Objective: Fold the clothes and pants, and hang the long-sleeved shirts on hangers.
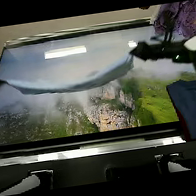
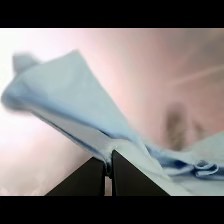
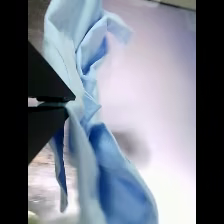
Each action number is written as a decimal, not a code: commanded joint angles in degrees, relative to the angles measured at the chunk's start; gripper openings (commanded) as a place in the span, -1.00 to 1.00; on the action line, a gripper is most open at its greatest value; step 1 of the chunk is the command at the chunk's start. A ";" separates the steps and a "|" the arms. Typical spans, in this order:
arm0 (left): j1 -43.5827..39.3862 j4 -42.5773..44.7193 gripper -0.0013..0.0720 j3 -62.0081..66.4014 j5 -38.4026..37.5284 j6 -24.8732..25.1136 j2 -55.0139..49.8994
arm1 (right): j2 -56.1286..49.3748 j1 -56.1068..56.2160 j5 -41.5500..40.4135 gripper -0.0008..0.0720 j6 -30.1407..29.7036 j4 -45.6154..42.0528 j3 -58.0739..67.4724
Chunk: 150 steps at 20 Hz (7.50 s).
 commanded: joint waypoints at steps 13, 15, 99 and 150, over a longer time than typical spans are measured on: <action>-2.40 30.88 -0.92 26.71 -2.82 -20.26 33.66 | 33.46 0.81 9.73 -0.90 24.20 -28.17 34.47; -2.40 30.86 -0.92 26.69 -4.72 -20.24 33.51 | 33.27 0.81 9.81 -0.90 26.75 -28.11 34.34; 8.26 18.99 0.85 -17.33 -10.97 -12.24 -6.32 | 16.81 -15.04 11.80 0.52 5.31 -7.91 -63.41; 6.12 11.06 0.00 -33.70 -13.20 7.54 -11.65 | 13.25 -15.04 7.34 -0.89 0.68 -0.37 -64.89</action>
